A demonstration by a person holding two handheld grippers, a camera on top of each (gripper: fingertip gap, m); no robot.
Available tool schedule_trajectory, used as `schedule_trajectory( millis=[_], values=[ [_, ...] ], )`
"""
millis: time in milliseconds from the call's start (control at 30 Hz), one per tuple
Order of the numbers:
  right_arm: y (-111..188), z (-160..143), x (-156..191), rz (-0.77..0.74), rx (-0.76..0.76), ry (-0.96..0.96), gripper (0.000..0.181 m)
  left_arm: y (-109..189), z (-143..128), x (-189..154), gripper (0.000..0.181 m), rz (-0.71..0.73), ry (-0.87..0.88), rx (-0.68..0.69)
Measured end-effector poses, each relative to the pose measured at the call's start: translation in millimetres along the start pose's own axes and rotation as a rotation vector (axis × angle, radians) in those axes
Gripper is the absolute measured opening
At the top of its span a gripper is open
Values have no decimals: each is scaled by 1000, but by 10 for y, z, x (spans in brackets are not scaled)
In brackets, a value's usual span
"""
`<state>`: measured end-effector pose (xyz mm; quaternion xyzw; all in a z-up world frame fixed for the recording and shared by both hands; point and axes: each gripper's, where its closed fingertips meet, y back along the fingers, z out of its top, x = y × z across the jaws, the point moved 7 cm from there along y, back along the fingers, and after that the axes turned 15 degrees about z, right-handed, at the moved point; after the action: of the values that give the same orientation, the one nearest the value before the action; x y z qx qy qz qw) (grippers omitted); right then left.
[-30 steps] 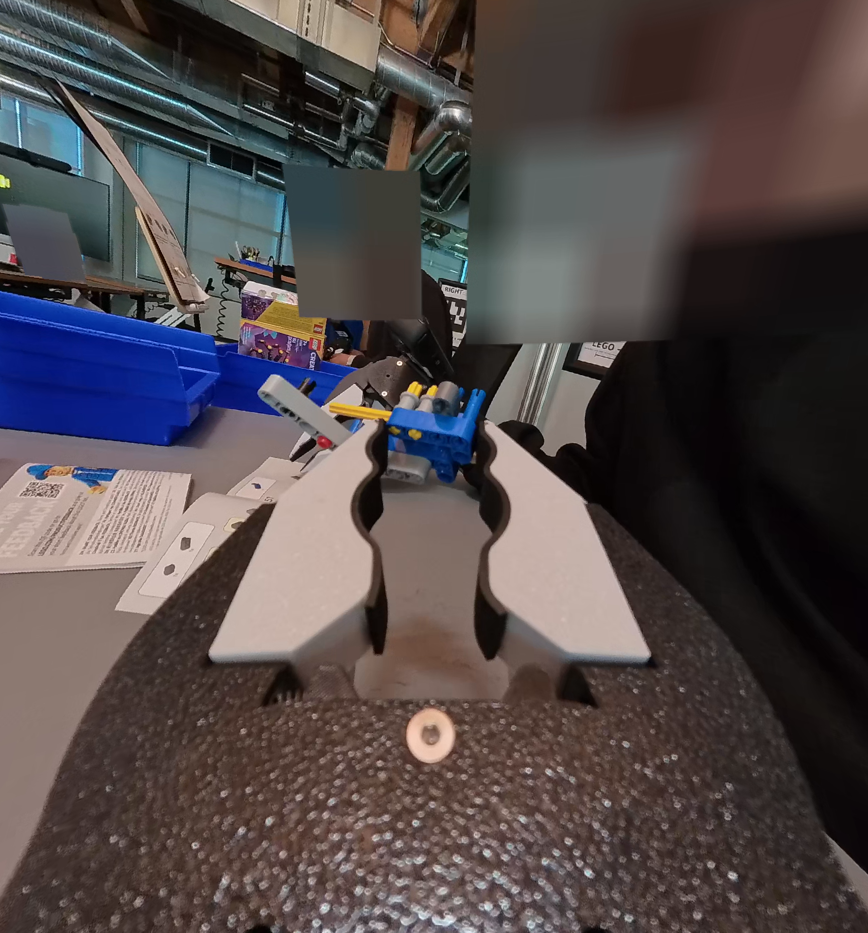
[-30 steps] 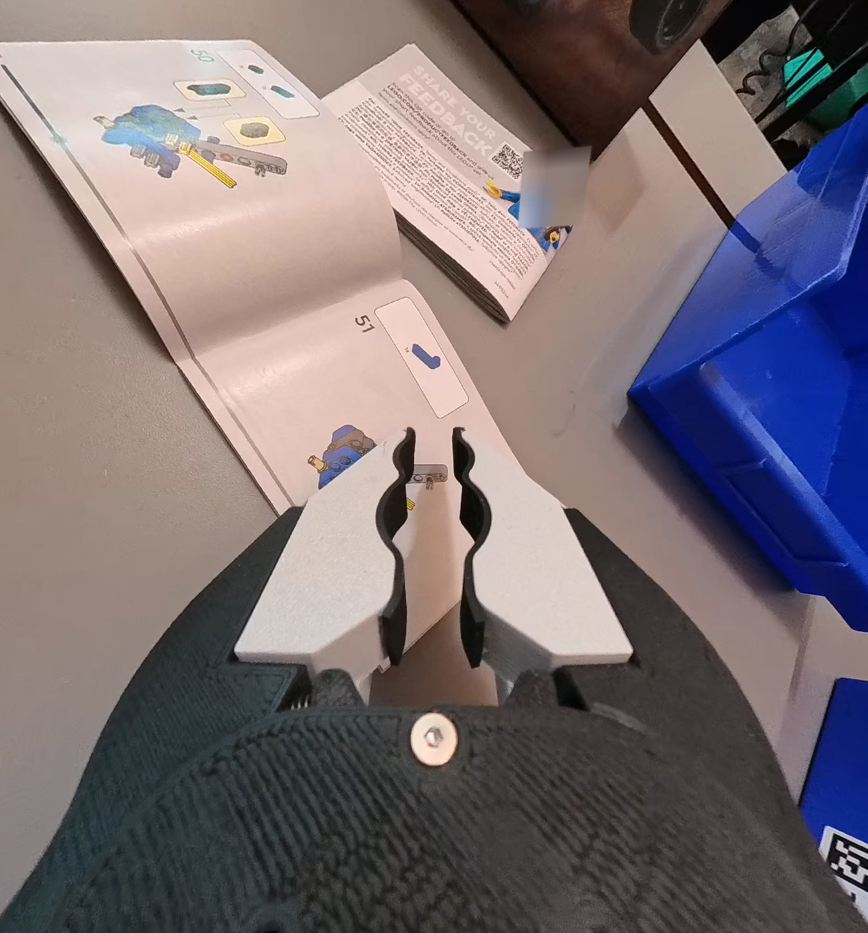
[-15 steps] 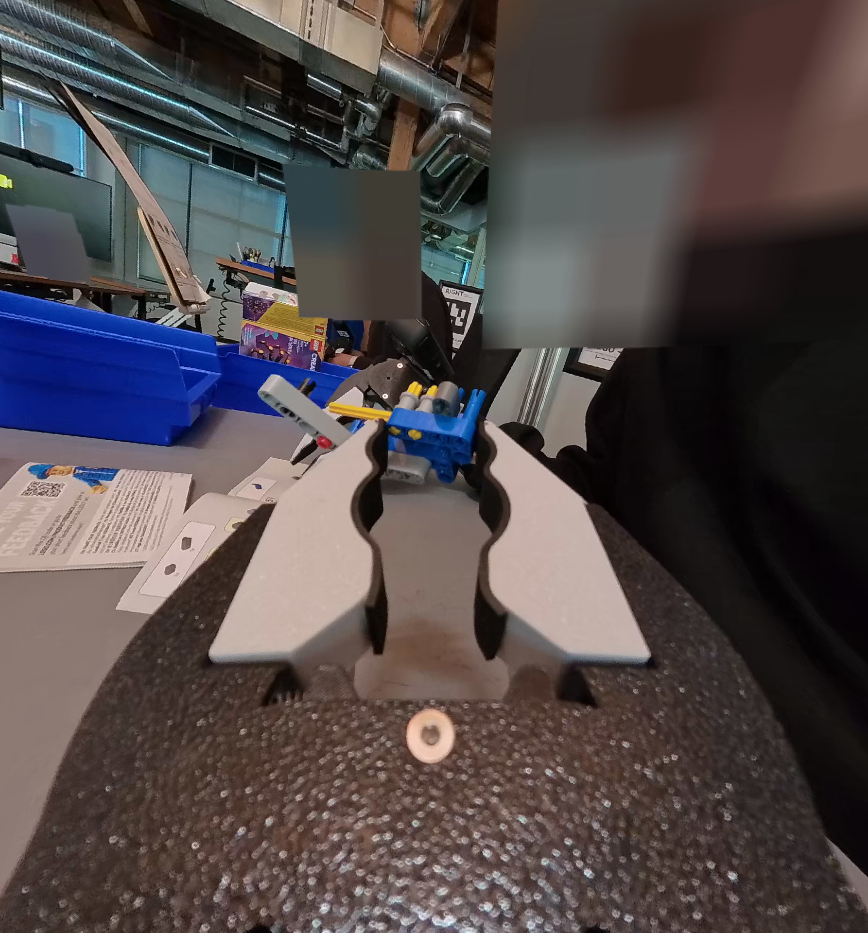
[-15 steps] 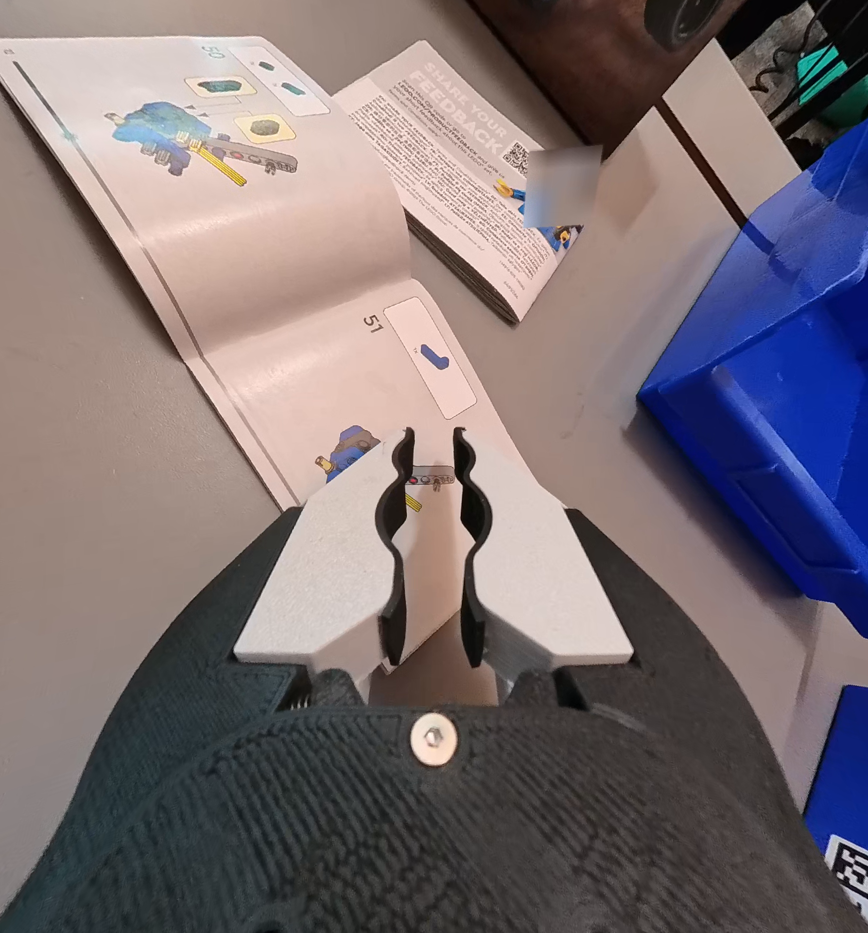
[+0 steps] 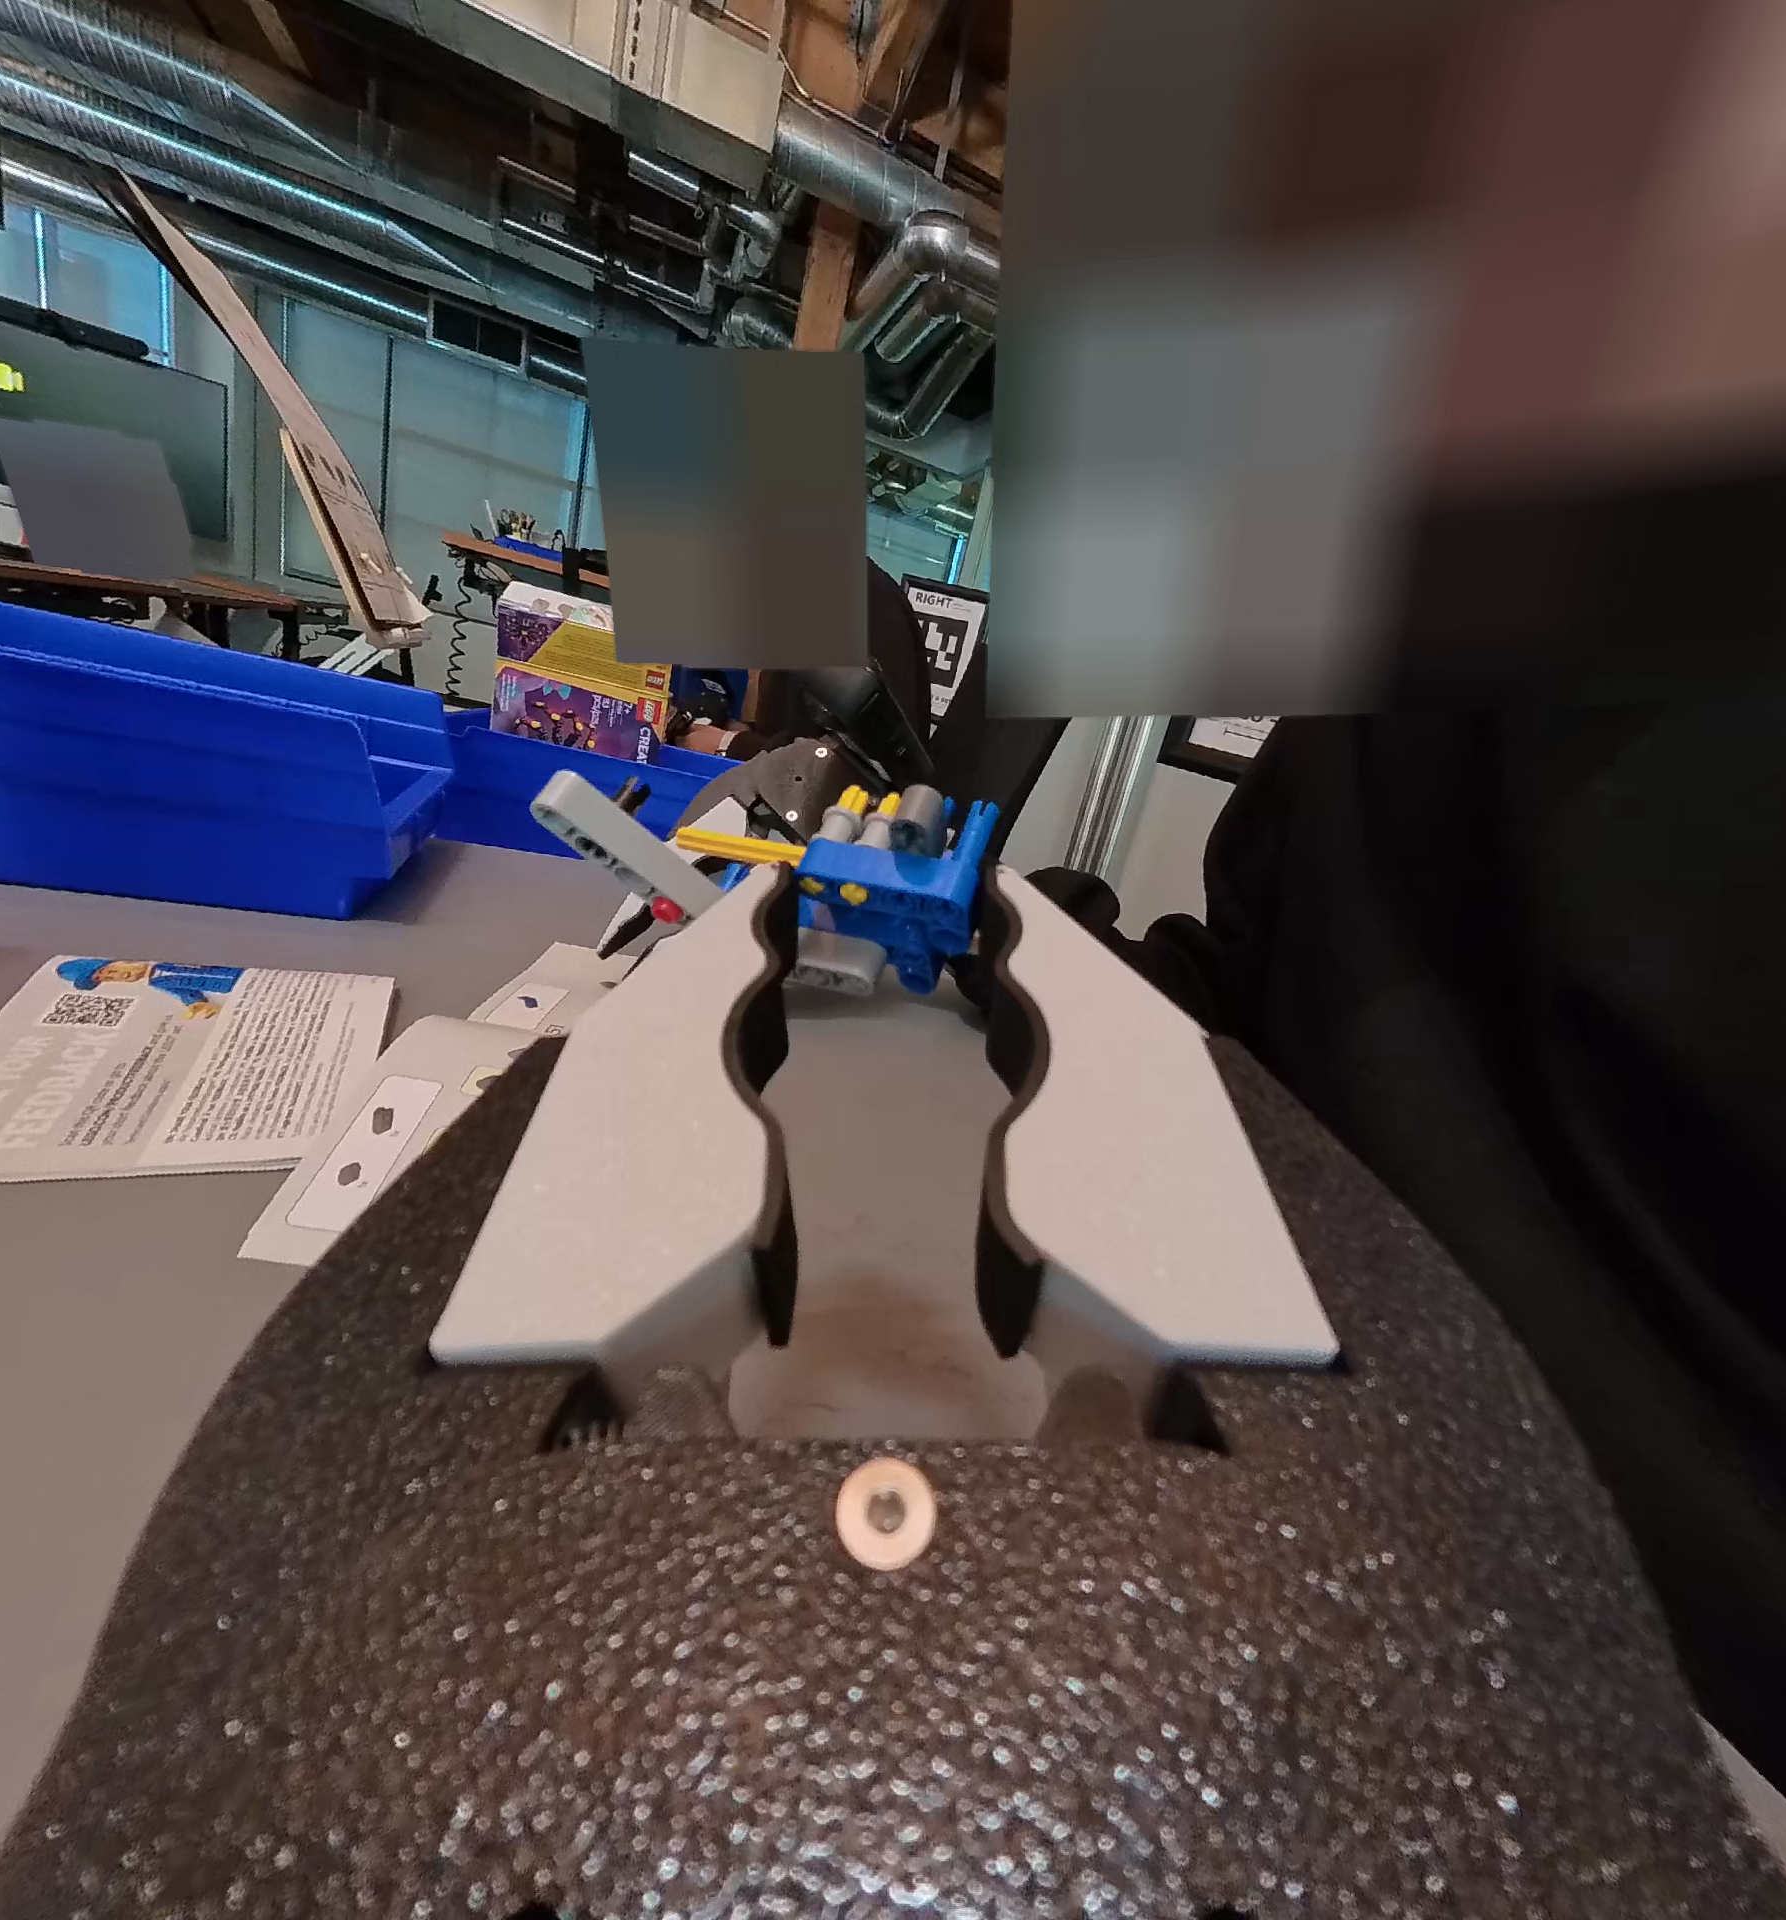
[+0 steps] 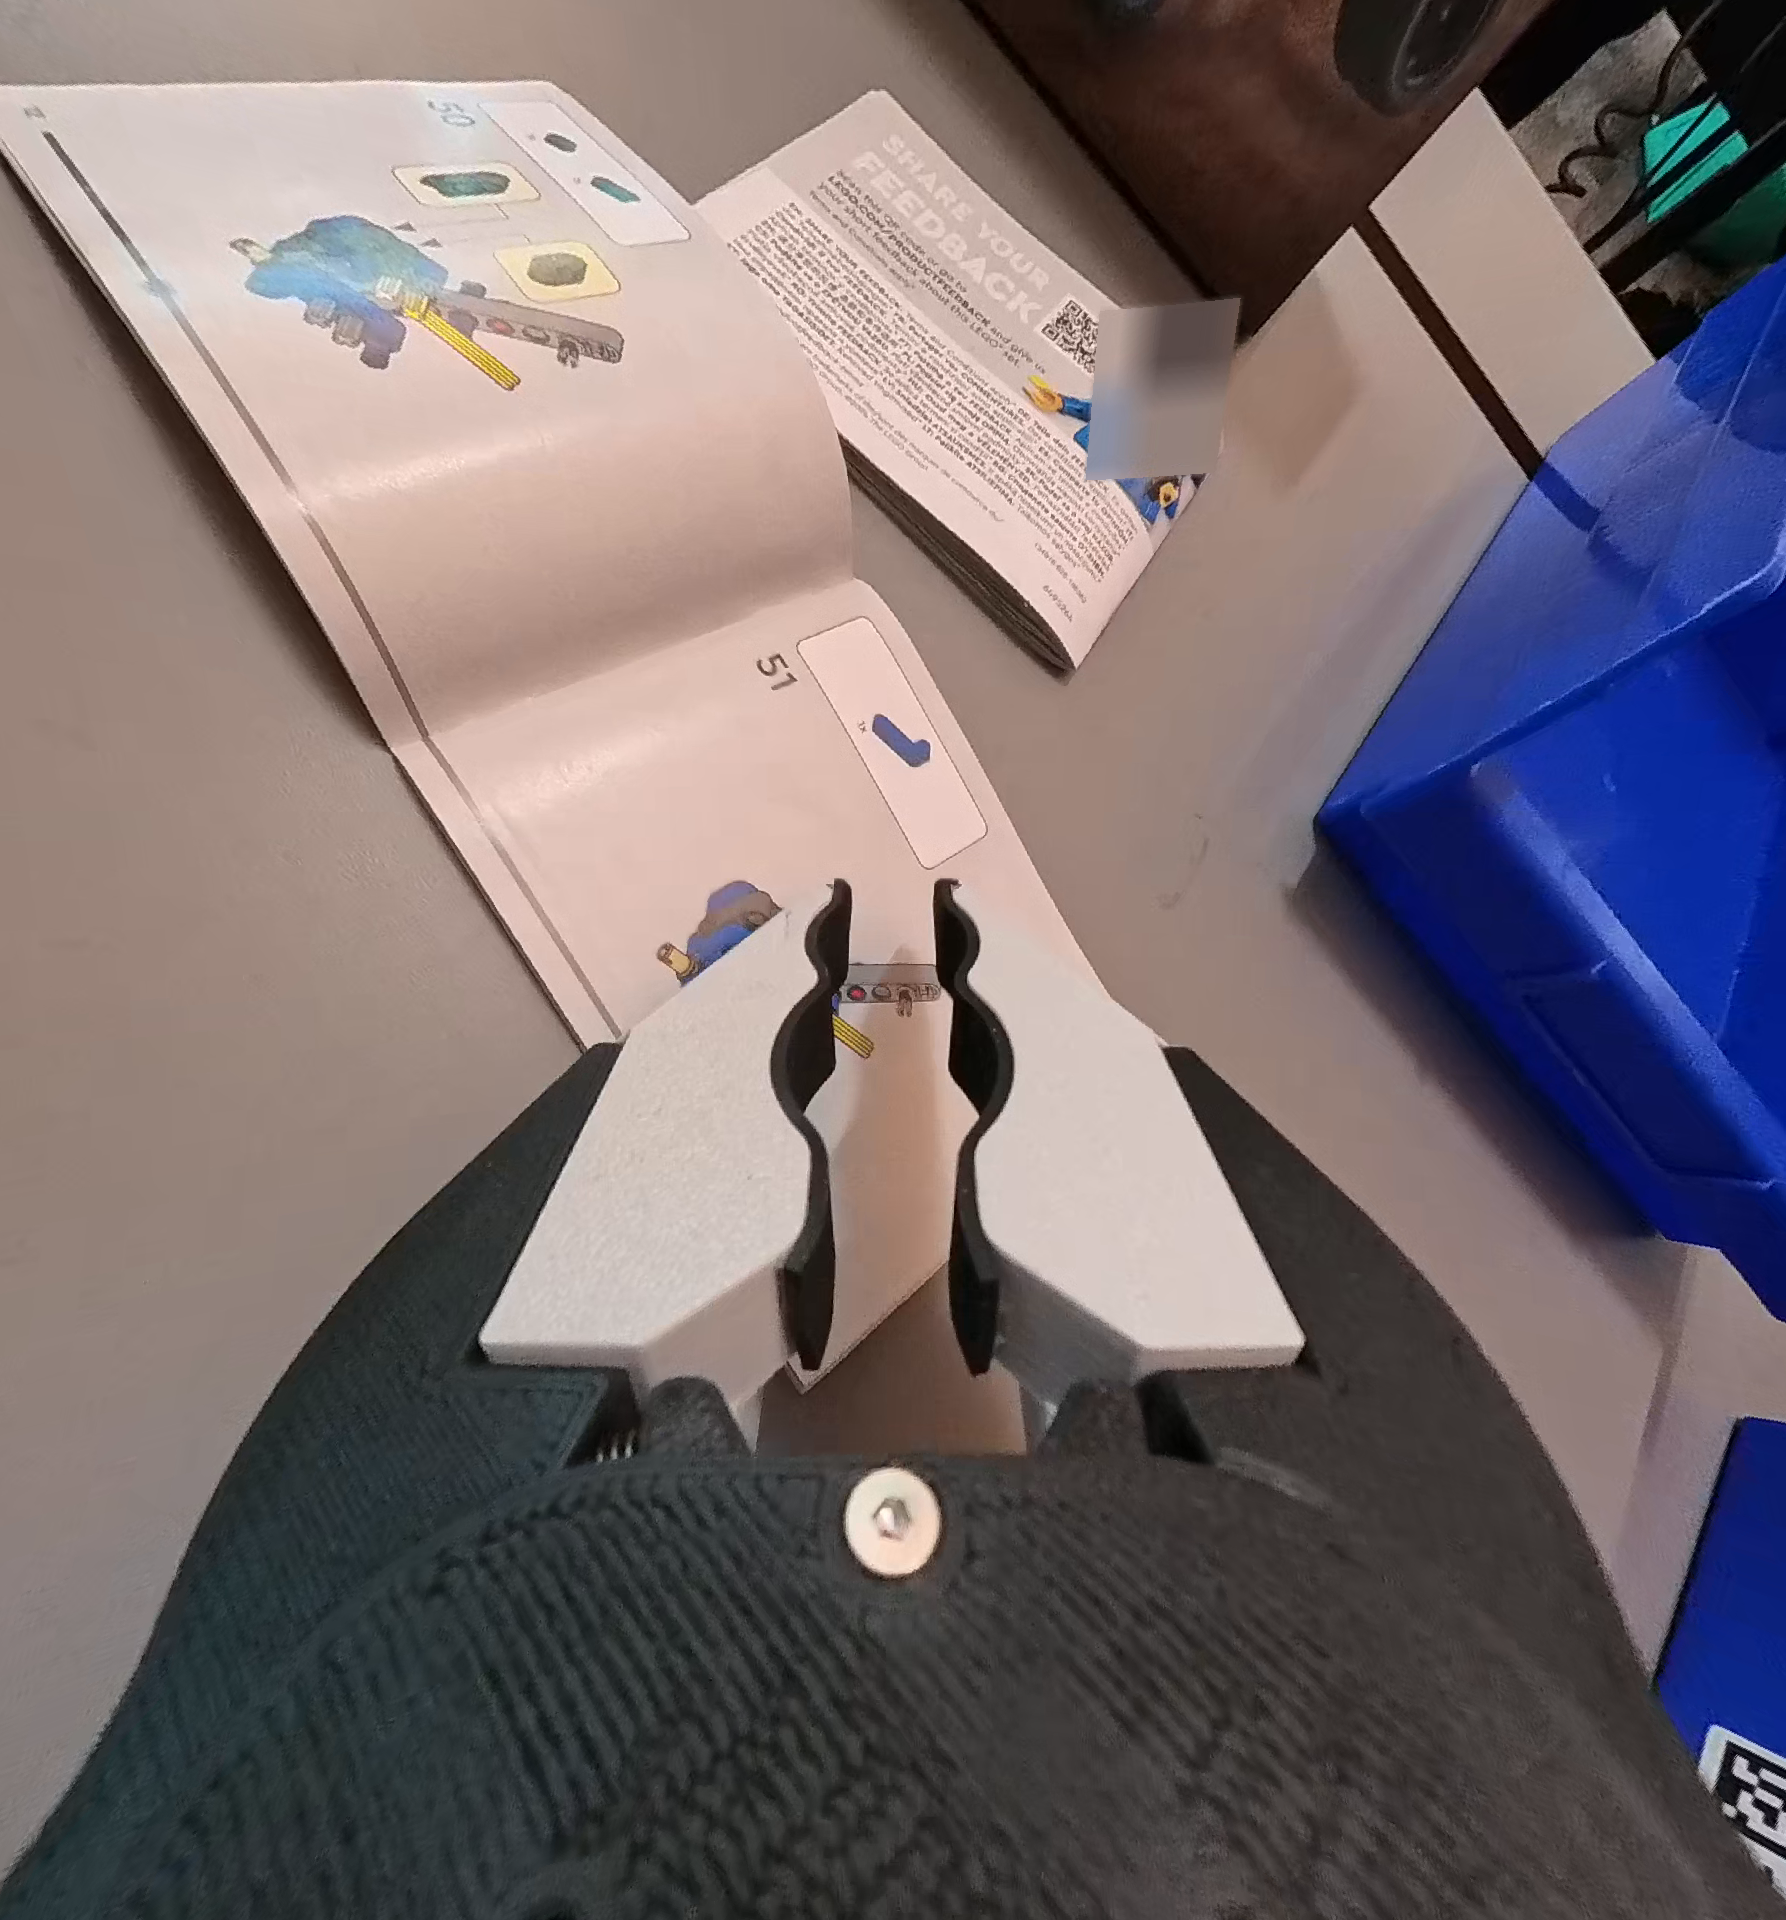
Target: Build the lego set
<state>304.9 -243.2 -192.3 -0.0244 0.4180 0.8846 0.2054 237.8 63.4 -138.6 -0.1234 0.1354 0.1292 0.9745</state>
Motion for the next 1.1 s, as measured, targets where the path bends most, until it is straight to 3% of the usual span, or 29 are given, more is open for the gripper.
schedule_trajectory(
  millis=[33,200,467,667,1100],
  values=[
    [0,8,4,1,0,2,14,-1,-1,-3,32,-2,-2,1],
    [15,163,78,42,-80,13,16,1,0,-16,32,-9,-14,-5],
    [-2,745,466,237,-349,94,19,-1,0,-22,32,-11,-18,-4],
    [-60,1060,739,355,-467,112,18,-4,-1,-18,32,-6,-16,-4],
    [-54,1426,999,534,-708,-49,29,-24,-4,29,32,-11,94,-21]
  ],
)
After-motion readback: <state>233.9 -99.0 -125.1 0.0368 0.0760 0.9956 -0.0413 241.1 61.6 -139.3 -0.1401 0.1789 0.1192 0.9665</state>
